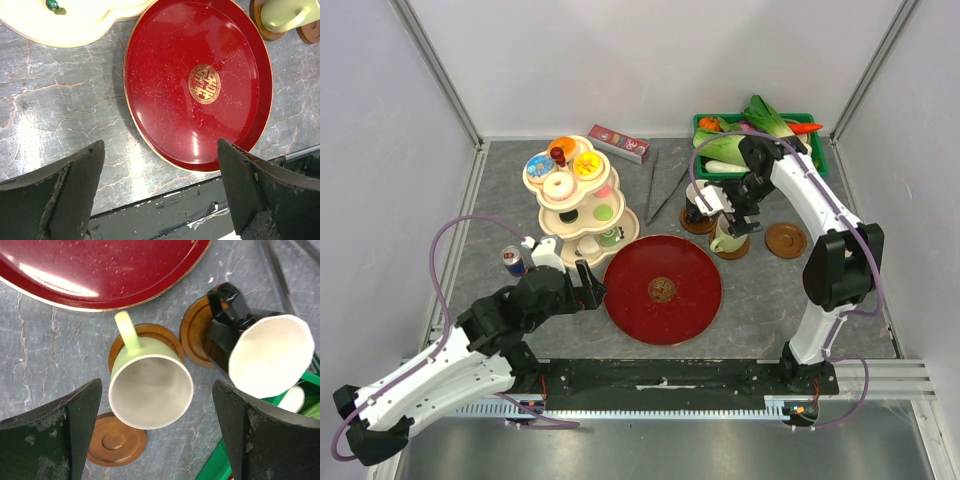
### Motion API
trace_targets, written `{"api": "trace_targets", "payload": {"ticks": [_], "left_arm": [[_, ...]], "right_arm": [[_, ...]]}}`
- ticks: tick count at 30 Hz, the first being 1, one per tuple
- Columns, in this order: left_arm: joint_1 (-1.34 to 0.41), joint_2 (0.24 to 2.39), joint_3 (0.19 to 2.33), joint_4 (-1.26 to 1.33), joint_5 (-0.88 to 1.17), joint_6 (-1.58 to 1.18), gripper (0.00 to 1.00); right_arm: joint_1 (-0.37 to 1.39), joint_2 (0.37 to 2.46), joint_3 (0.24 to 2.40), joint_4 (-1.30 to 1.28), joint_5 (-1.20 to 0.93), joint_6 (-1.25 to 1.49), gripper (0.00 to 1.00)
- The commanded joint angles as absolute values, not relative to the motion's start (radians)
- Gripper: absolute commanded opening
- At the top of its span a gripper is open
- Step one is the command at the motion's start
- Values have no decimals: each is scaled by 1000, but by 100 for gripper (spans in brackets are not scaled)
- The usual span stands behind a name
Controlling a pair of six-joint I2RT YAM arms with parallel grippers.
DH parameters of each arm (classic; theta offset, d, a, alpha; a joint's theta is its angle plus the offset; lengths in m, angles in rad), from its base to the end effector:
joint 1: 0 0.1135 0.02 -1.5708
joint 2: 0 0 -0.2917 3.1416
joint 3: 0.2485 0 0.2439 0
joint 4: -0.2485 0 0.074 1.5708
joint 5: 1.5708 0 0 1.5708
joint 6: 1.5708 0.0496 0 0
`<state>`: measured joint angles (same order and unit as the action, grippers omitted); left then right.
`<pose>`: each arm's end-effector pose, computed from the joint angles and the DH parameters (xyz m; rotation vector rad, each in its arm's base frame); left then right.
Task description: Serve the afternoon tea
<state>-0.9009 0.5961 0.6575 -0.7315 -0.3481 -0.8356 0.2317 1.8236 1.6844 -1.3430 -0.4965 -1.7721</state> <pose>0.0787 -0.0721 0.2767 -0.1176 2.2523 -0.5739 0.3311 0.1024 0.3054 -2.2949 1.4313 0.4086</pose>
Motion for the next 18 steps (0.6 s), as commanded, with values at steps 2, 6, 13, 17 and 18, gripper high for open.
{"api": "trace_targets", "payload": {"ticks": [2,6,13,17,18], "left_arm": [[-905,578,690,-732,-394,-825,99],[-905,561,692,-738,-397,-830,99],[-905,486,699,-730,-382,-825,99],[-905,433,686,-710,-348,-819,99],[-905,419,675,-697,-335,-816,99]], "right_arm": [[232,1750,1762,-1318,-630,-1709,98],[230,1637,1721,-891,-681,-1140,98],[230,1418,1474,-250,131,54,98],[203,1333,1460,-398,455,189,98],[158,1332,1485,-484,460,225,98]]}}
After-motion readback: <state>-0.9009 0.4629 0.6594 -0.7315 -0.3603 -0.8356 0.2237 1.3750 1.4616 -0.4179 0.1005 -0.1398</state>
